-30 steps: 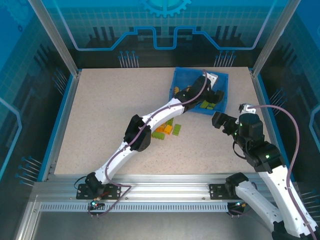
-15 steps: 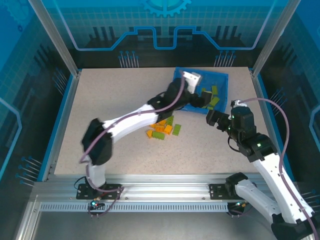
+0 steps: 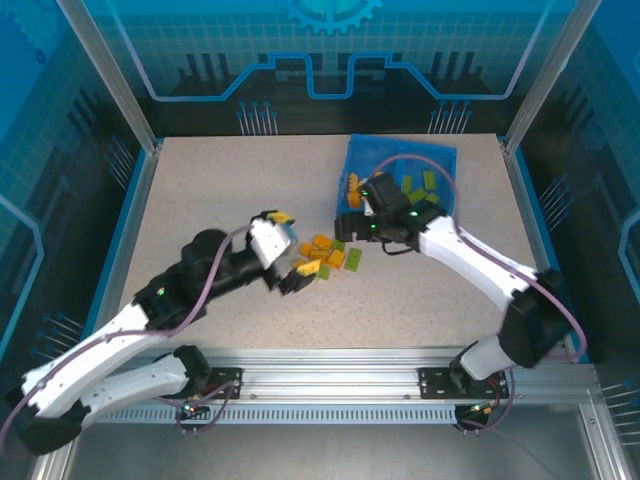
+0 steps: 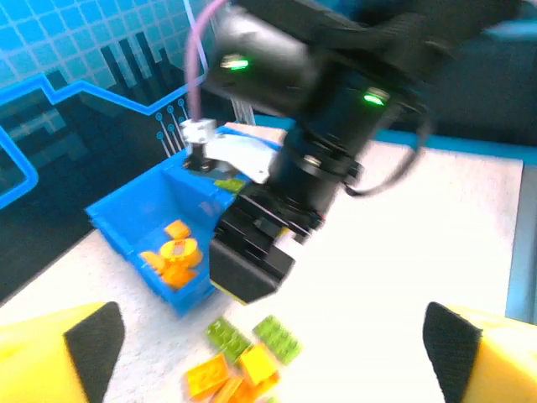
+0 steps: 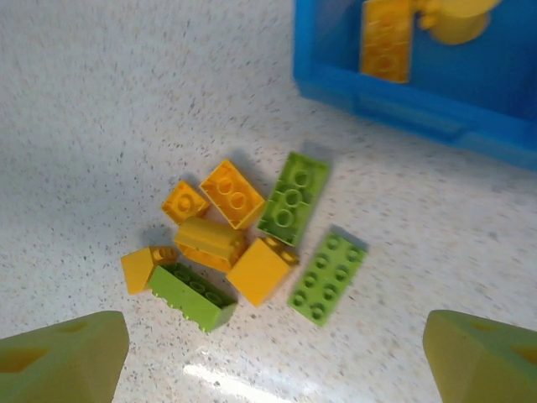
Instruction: Sort the legos into containers by color
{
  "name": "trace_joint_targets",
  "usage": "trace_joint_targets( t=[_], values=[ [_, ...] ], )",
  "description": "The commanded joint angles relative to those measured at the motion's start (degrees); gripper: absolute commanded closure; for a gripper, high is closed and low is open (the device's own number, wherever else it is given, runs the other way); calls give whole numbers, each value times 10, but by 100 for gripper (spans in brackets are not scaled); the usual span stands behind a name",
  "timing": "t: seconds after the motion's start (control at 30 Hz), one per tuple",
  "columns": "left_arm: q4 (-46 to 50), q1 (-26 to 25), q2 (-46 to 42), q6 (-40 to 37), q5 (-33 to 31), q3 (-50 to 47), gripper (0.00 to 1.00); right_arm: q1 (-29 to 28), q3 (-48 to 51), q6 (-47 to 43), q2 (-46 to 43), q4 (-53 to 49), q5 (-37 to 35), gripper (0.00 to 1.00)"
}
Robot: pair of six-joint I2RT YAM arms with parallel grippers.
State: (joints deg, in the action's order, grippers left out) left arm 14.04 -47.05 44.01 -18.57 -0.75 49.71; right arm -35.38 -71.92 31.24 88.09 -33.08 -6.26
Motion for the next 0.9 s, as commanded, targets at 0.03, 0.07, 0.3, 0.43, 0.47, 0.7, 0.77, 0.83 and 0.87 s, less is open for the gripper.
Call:
trace_joint_targets(
  t=[0.03,0.07,0.3,0.43,0.47,0.7,0.77,0.83,0.87],
  values=[
    [113,-1,-105,-217,15,-91,1,-31,-57,-1,97,2,-7,14],
    [112,-1,-125,-234,11,-112,1,-37,-68,-3,119,4,-15,15],
    [104,0,-155,-291,9,-176,1,-57,-61,-47,198,12,-61,16],
    [111,5,-133,-292,29,-178,1,-57,-46,-80,205,17,-35,19],
    [112,7,-129,-293,34,-178,1,-58,-48,-80,209,12,-34,21],
    [102,30,-127,-288,66,-179,1,-58,-55,-94,238,10,-3,32],
    [101,31,-127,-288,70,-179,1,-58,-60,-94,246,0,-16,32],
    [99,33,-127,-288,73,-181,1,-58,-64,-93,255,-10,-25,34],
    [98,34,-128,-287,75,-180,1,-58,-66,-94,258,-13,-23,35]
  ],
)
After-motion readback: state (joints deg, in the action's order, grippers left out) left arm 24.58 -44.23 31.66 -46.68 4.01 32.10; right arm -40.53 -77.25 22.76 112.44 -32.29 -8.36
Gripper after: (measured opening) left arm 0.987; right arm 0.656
